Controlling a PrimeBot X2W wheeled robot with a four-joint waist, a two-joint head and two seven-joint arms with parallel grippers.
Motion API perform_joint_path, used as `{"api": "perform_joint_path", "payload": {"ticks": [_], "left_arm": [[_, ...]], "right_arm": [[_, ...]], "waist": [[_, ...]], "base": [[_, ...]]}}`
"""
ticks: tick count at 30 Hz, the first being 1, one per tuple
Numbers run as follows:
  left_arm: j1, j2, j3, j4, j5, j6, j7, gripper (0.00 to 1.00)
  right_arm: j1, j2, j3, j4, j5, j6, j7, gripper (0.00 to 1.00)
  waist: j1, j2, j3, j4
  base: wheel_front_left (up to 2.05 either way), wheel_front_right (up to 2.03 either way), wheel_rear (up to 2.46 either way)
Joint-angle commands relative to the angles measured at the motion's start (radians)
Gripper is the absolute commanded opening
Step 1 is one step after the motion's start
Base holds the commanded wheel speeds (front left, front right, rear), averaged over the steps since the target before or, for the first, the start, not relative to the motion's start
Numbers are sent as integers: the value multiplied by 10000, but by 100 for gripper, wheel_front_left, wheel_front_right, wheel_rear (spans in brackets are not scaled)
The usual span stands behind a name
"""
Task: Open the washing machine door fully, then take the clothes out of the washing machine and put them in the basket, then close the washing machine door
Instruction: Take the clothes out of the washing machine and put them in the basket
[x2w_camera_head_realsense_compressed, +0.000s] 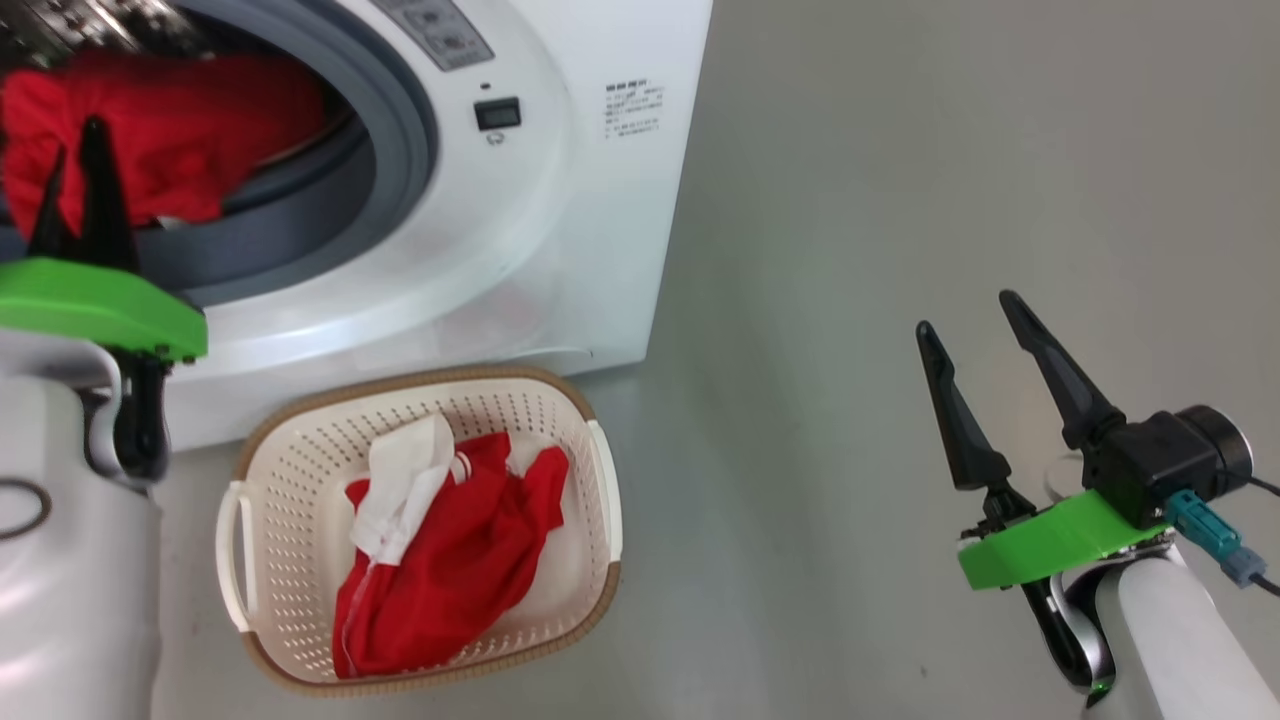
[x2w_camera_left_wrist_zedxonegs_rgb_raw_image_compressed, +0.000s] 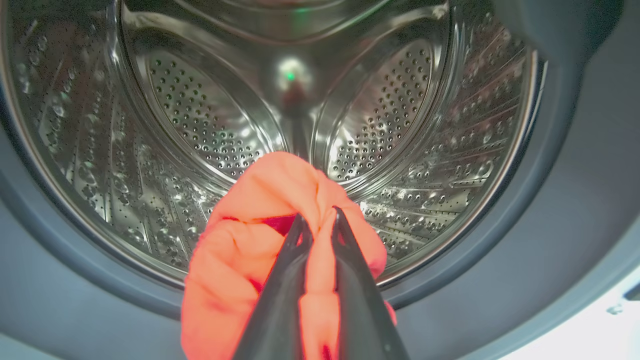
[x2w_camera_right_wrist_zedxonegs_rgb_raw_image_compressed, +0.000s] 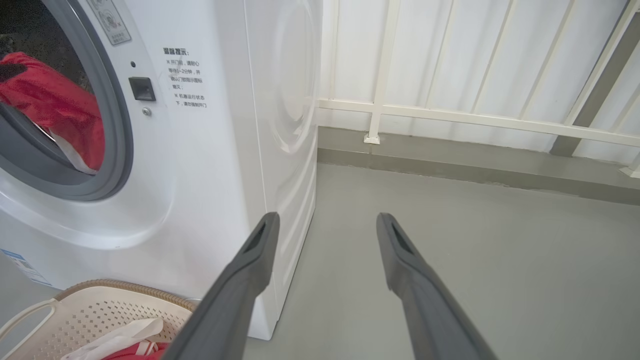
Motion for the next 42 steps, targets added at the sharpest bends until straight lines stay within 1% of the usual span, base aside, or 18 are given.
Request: {"api": "perform_joint_path", "payload": {"ticks": [1, 5, 10, 12, 16, 20, 21, 24, 26, 29, 33, 37, 42], "left_arm": [[396, 379, 361, -628, 50, 66, -119, 0], [1220, 226, 563, -1558, 54, 147, -119, 0], [2437, -70, 713, -3043, 50, 207, -119, 0], [3178, -245, 703, -3931, 38, 263, -119, 0], [4231, -427, 620, -5327, 118, 521, 103, 0], [5321, -578, 611, -6816, 66, 739, 502, 0], [5321, -578, 611, -6816, 66, 739, 502, 0], [6092, -789, 427, -7711, 18, 853, 862, 0], [6514, -915, 255, -8058, -20, 914, 1107, 0], [6938, -1049, 10, -8079, -62, 992, 1369, 0], [7029, -1203, -197, -7323, -344, 971, 1493, 0], [6680, -1299, -359, -5788, -841, 670, 1615, 0], [5556, -1342, -528, -3590, -1097, 486, 1675, 0]], "right_arm": [[231, -22, 131, -183, 87, 63, -63, 100], [436, -11, 76, -161, 107, 63, -63, 100], [684, 36, 27, -105, 127, 63, -63, 100], [838, 65, 16, -62, 138, 63, -63, 100], [999, 81, 85, -51, 155, 63, -63, 100], [1137, 100, 68, -84, 169, 63, -63, 100], [1137, 100, 68, -84, 169, 63, -63, 100], [1222, 121, 84, -112, 178, 63, -63, 100], [1239, 136, 79, -148, 168, 63, -63, 100], [1158, 119, 105, -162, 174, 63, -63, 100], [977, 70, 165, -201, 168, 63, -63, 100], [777, 17, 215, -231, 157, 63, -63, 100], [454, -17, 371, -249, 177, 63, -63, 100]], "waist": [[0, 0, -468, 119], [0, 0, -865, 204], [0, 0, -1375, 299], [0, 0, -1678, 358], [0, 0, -1992, 363], [0, 0, -2121, 364], [0, 0, -2121, 364], [0, 0, -2077, 400], [0, 0, -1967, 433], [0, 0, -1732, 480], [0, 0, -1365, 528], [0, 0, -961, 553], [0, 0, -372, 500]], "base": [[0, 0, 0], [0, 0, 0], [0, 0, 0], [0, 0, 0], [0, 0, 0], [0, 0, 0], [0, 0, 0], [0, 0, 0], [0, 0, 0], [0, 0, 0], [0, 0, 0], [0, 0, 0], [0, 0, 0]]}}
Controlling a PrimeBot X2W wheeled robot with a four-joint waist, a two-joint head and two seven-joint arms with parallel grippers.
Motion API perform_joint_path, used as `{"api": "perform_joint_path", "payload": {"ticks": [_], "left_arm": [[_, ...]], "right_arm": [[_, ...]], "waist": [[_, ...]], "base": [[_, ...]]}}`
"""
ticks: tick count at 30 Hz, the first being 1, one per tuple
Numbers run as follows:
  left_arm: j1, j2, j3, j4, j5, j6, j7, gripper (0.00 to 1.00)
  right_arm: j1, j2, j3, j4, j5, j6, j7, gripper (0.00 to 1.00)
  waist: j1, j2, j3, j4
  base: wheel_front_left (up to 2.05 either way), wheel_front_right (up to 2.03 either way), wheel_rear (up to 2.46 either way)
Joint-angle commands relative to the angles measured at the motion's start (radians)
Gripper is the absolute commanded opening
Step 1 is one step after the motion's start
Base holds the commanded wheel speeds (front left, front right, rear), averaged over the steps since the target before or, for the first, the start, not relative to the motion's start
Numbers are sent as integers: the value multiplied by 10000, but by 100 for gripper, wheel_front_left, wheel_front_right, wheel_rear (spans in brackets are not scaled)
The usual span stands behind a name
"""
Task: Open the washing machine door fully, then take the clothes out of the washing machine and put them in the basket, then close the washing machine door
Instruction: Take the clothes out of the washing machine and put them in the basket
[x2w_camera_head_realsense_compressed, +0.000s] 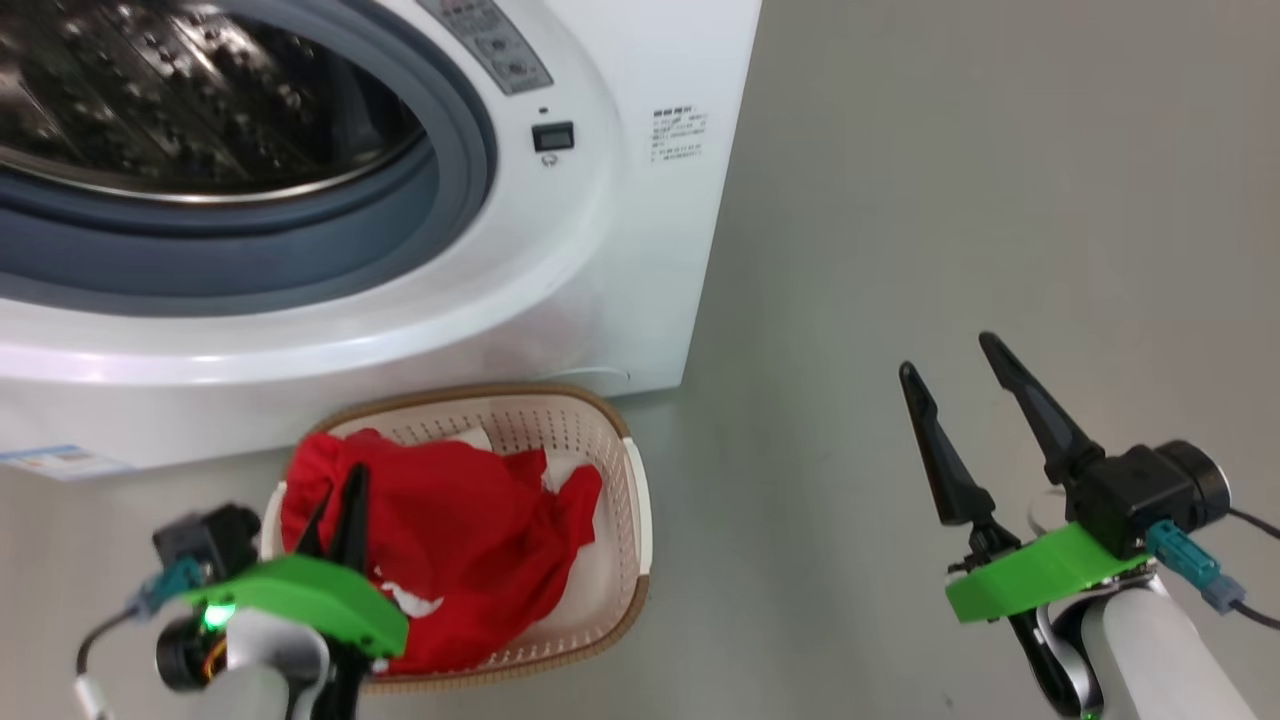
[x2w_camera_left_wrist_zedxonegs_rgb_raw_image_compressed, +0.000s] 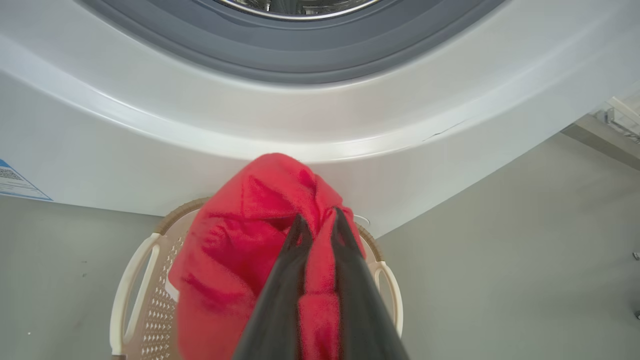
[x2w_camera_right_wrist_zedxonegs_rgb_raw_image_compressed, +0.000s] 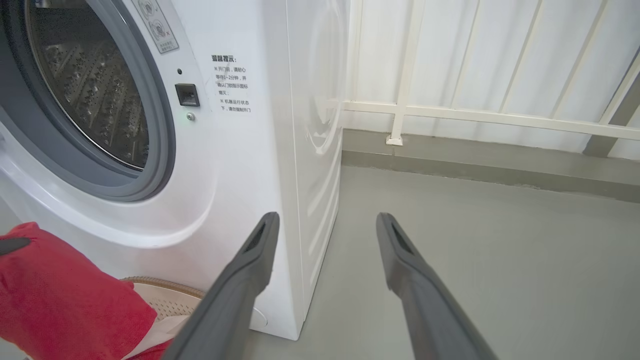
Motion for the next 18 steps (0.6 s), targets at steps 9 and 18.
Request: {"api": "perform_joint_path", "payload": {"ticks": [9, 18], "left_arm": [[-2869, 271, 113, 3855, -306, -343, 167, 0], [-4411, 513, -199, 6656, -370, -459, 1491, 0]], "right_arm": [[-834, 44, 429, -340, 133, 63, -63, 100], [-1301, 231, 550, -365, 207, 63, -63, 100]], "waist": [[0, 0, 1636, -408], [0, 0, 2675, -957]], "base": [[0, 0, 0], [0, 0, 0]]}}
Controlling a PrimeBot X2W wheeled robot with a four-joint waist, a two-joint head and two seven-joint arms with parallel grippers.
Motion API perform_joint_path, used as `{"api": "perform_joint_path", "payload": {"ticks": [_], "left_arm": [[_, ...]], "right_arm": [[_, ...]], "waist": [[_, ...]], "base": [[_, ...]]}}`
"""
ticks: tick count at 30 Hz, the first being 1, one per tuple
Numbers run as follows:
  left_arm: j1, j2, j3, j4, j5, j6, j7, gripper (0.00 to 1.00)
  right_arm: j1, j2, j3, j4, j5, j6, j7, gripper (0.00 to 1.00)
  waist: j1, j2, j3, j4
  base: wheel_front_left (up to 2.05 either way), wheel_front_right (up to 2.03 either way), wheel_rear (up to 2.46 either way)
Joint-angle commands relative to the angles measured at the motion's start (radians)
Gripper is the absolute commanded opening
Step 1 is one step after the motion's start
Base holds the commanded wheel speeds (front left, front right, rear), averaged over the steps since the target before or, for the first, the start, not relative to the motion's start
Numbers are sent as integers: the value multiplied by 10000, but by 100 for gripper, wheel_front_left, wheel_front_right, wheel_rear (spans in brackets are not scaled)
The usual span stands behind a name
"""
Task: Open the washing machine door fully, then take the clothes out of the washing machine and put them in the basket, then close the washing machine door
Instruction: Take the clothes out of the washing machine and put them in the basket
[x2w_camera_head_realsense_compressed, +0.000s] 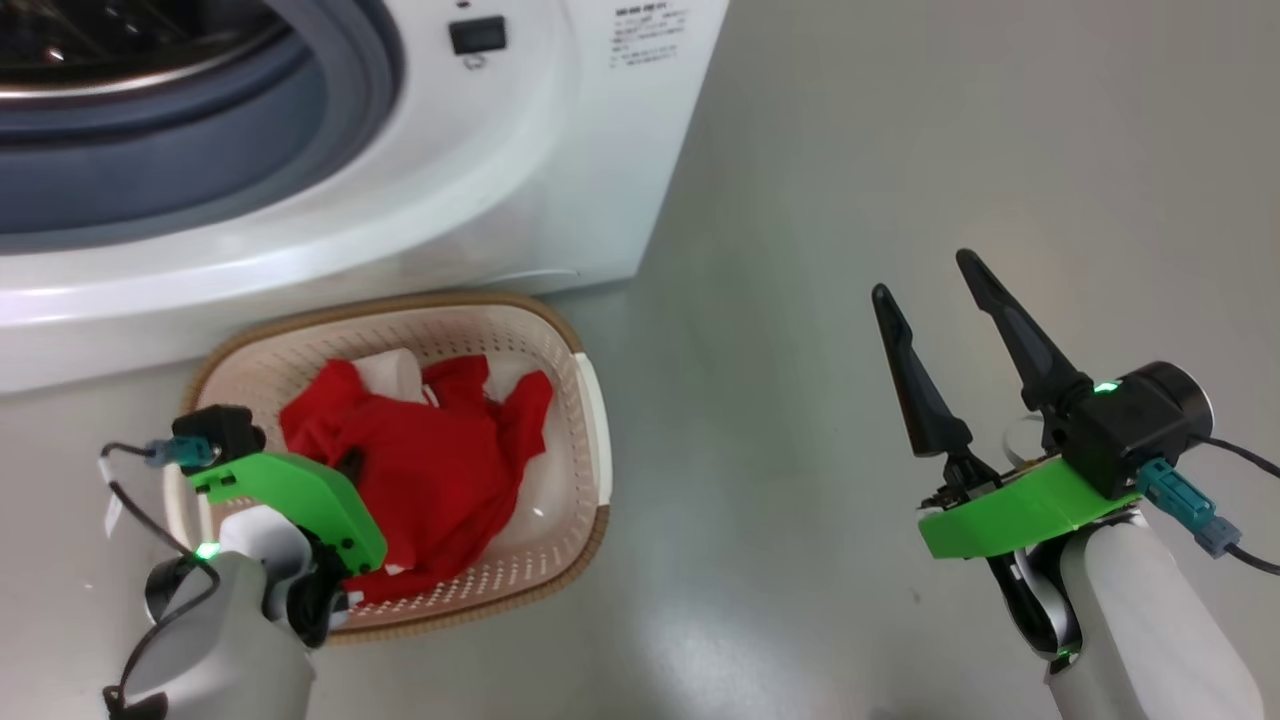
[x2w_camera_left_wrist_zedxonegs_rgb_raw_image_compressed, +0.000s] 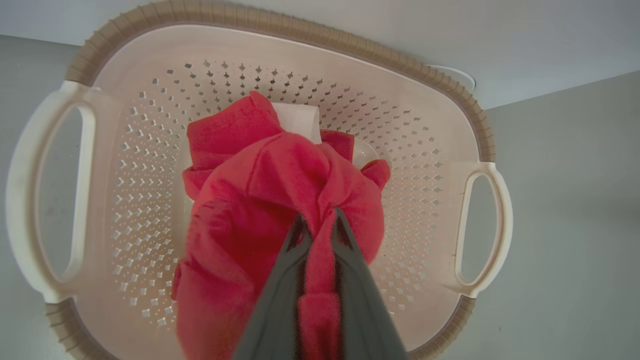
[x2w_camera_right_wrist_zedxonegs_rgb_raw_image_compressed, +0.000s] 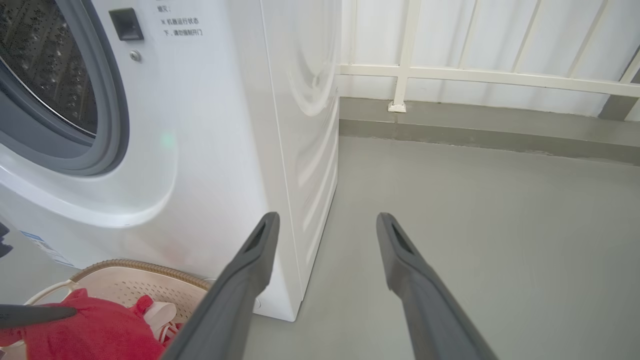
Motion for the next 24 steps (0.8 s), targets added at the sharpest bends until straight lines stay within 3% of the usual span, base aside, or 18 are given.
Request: {"api": "perform_joint_path", "payload": {"ticks": [1, 7, 13, 14, 16, 17, 18, 24], "left_arm": [[-112, 409, 139, 170, -74, -16, 154, 0], [-503, 713, -328, 776, 336, -8, 486, 0], [-649, 912, -751, 993, 711, -2, 173, 0], [-645, 919, -793, 1017, 740, -3, 97, 22], [-618, 913, -850, 1053, 779, 27, -119, 40], [-590, 901, -848, 1071, 770, 63, -233, 66], [-561, 876, -838, 1081, 744, 59, -372, 100], [-340, 716, -766, 1057, 550, -64, -1579, 100]], "right_arm": [[-73, 56, 235, -276, 133, 63, -63, 100], [-284, 180, 363, -285, 215, 63, -63, 100], [-385, 266, 349, -261, 266, 63, -63, 100], [-386, 275, 336, -246, 264, 63, -63, 100], [-370, 289, 289, -197, 248, 63, -63, 100], [-357, 295, 264, -167, 237, 63, -63, 100], [-358, 301, 242, -154, 231, 63, -63, 100], [-312, 302, 129, -73, 181, 63, -63, 100]], "waist": [[0, -1, 556, -433], [0, -1, 993, -770], [0, -1, 1176, -912], [0, -1, 1163, -907], [0, -1, 1080, -865], [0, -1, 1015, -835], [0, -1, 947, -800], [0, -1, 342, -479]], "base": [[0, 0, 0], [0, 0, 0], [0, 0, 0], [0, 0, 0], [0, 0, 0], [0, 0, 0], [0, 0, 0], [0, 0, 0]]}}
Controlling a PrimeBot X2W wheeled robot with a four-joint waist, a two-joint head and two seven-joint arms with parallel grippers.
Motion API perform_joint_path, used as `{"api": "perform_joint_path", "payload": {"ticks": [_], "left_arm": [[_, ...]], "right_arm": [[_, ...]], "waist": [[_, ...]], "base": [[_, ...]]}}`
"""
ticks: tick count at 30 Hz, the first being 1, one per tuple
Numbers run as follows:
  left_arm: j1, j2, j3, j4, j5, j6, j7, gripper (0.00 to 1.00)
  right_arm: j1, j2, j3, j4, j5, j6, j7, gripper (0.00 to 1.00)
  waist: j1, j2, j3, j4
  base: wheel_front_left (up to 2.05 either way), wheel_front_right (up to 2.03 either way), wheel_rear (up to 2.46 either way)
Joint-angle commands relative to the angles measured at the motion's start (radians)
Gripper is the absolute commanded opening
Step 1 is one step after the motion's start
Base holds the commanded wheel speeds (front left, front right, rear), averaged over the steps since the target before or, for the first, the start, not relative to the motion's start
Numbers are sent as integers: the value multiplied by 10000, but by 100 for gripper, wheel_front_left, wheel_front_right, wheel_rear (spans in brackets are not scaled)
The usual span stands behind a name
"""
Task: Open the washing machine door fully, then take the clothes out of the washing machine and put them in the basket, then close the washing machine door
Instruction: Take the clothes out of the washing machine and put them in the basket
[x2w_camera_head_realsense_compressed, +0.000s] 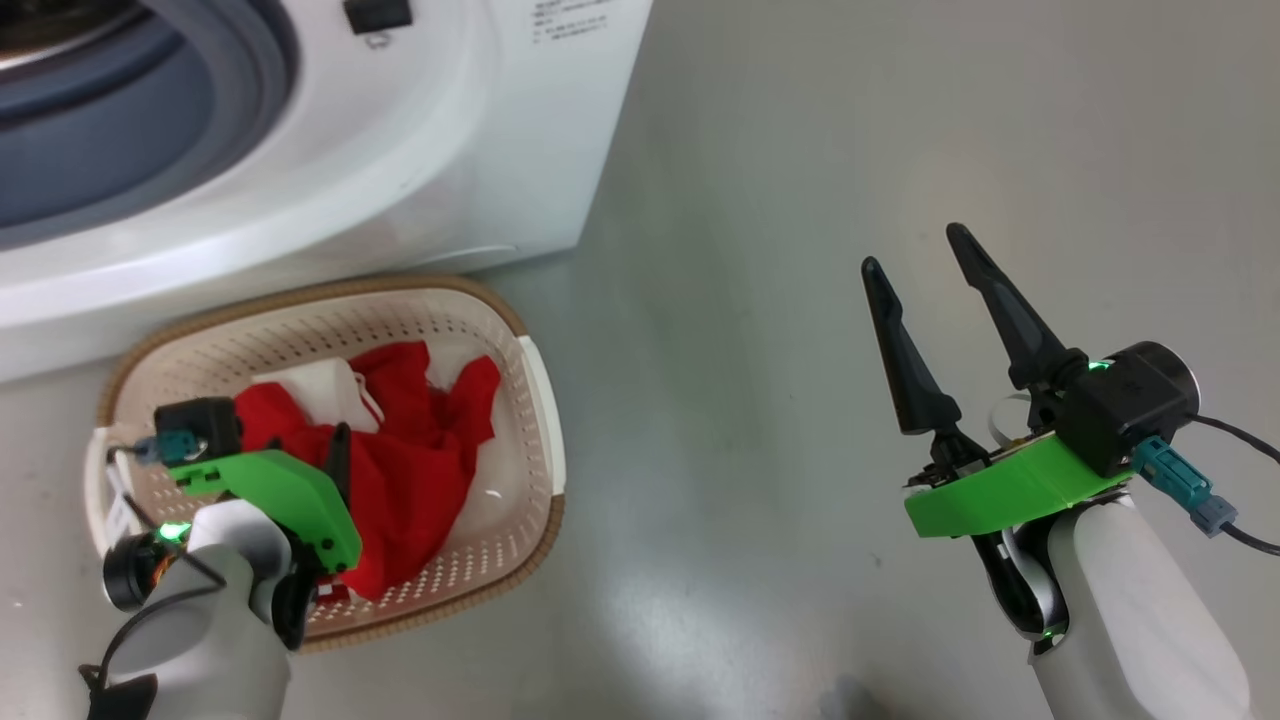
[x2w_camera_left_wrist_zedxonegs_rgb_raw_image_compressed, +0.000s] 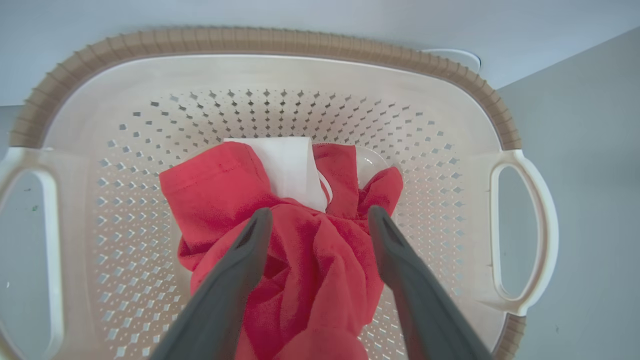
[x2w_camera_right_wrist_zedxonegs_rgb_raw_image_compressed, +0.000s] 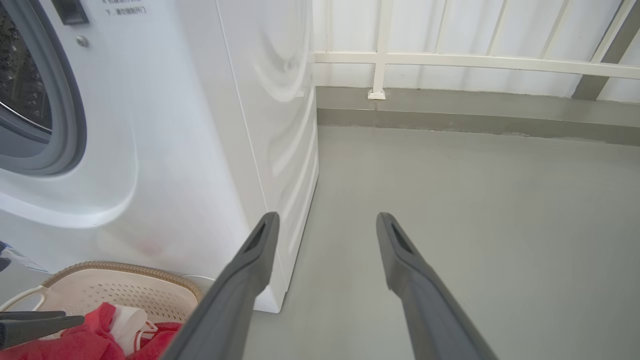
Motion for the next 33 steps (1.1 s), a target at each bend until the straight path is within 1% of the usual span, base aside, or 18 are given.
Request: {"api": "perform_joint_path", "payload": {"ticks": [1, 3, 6, 10, 14, 19, 23, 24, 29, 33], "left_arm": [[356, 274, 232, -137, -125, -71, -551, 100], [500, 254, 251, -188, -179, -108, -1094, 100], [738, 195, 208, -295, -217, -162, -1582, 100], [1076, 166, 85, -675, -190, -209, -1897, 100], [1520, 181, 120, -1289, -227, -227, -1974, 100], [2384, 222, 482, -2753, -150, -232, -1982, 100], [3213, 163, 949, -3997, -61, -234, -1984, 100], [3213, 163, 949, -3997, -61, -234, -1984, 100], [4332, 47, 1465, -5644, 389, -185, -1984, 100], [5225, -52, 1594, -6935, 913, -190, -1985, 100]], "right_arm": [[96, 0, 112, -141, -4, 63, -63, 100], [173, -25, 63, -62, -12, 63, -63, 100], [338, -54, -58, 65, -25, 63, -63, 100], [587, -53, -212, 190, -29, 63, -63, 100], [852, -68, -280, 313, -62, 63, -63, 100], [1244, -215, -290, 432, -69, 63, -63, 100], [1579, -357, -337, 495, -32, 63, -63, 100], [1579, -357, -337, 495, -32, 63, -63, 100], [1972, -415, -420, 491, -32, 63, -63, 100], [2229, -382, -430, 385, -75, 63, -63, 100]], "waist": [[0, 0, -494, 319], [0, 0, -780, 433], [0, 0, -1252, 618], [0, 0, -1888, 852], [0, 0, -2521, 1041], [0, 0, -3279, 1218], [0, 0, -3852, 1308], [0, 0, -3852, 1308], [0, 0, -4534, 1363], [0, 0, -4939, 1372]], "base": [[0, 0, 0], [0, 0, 0], [0, 0, 0], [0, 0, 0], [0, 0, 0], [0, 0, 0], [0, 0, 0], [0, 0, 0], [0, 0, 0], [0, 0, 0]]}}
